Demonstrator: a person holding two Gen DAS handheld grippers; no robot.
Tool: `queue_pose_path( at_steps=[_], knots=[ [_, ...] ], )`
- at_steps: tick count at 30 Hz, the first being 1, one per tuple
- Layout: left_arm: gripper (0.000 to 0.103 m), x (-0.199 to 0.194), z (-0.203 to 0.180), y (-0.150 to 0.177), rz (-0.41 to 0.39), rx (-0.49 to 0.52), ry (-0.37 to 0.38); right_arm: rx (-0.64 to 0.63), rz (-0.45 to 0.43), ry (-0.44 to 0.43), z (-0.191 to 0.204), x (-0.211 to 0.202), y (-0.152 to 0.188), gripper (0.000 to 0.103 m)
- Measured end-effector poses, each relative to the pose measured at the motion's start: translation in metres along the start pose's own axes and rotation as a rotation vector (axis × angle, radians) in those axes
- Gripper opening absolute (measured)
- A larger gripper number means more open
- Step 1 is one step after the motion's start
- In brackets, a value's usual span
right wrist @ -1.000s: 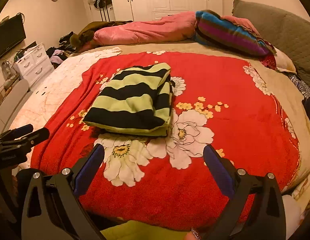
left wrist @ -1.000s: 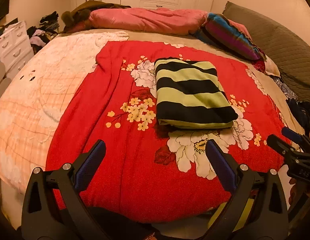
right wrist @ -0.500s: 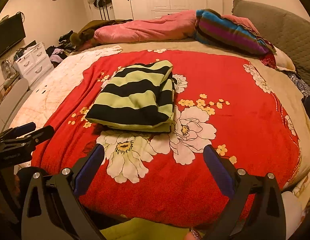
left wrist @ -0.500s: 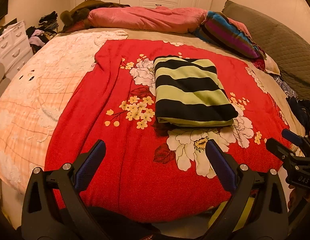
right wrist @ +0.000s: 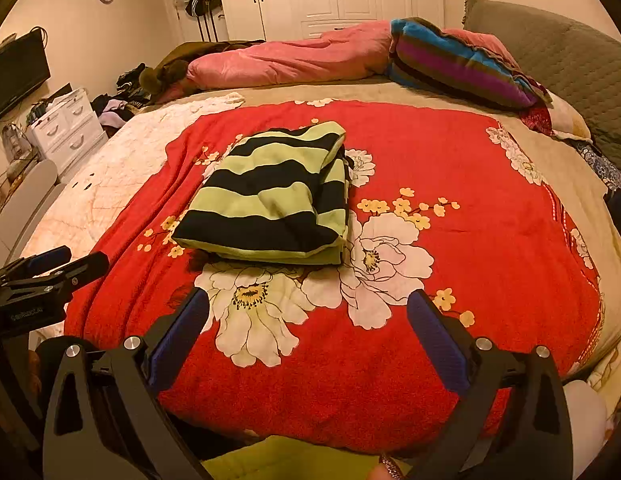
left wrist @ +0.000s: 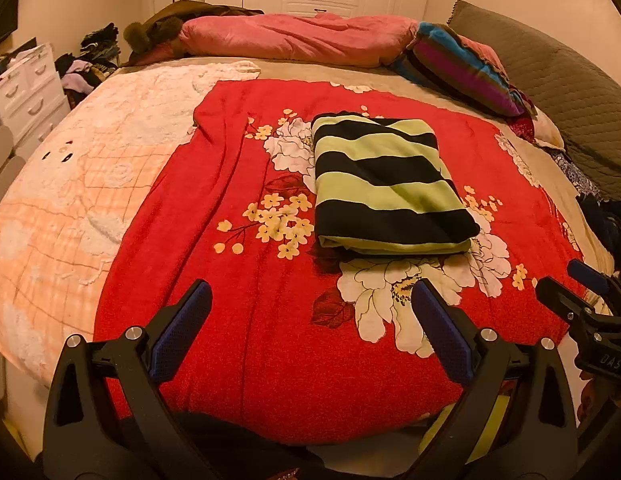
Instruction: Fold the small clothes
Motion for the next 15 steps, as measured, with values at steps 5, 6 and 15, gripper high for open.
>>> queue_pose_path(
  at_steps=[5,6,15],
  knots=[
    [0.094,-0.0002,-0.0004,-0.0003,-0.002,0.000,0.000,0.005,0.001,0.001,-0.0001,-0.0005,-0.0002,0.099],
    [0.094,-0.0001,-0.0004,-0.0002,-0.003,0.001,0.000,0.005,0.001,0.001,-0.0002,-0.0005,-0.0003,0.099],
    [0.094,0.0002,0.0003,0.0002,0.001,0.007,-0.005,0.006,-0.002,0.002,-0.0006,-0.0011,-0.0002,0.099]
  ],
)
Point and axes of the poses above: each gripper's, at about its wrist camera, not at the fingertips, and x roughly the way its jaws point, z to its left, y to its underside, the point moved 6 cm from there along x, roughly the way its jaws point, and after that the axes turned 7 degrees about -z, right-handed, at the moved point
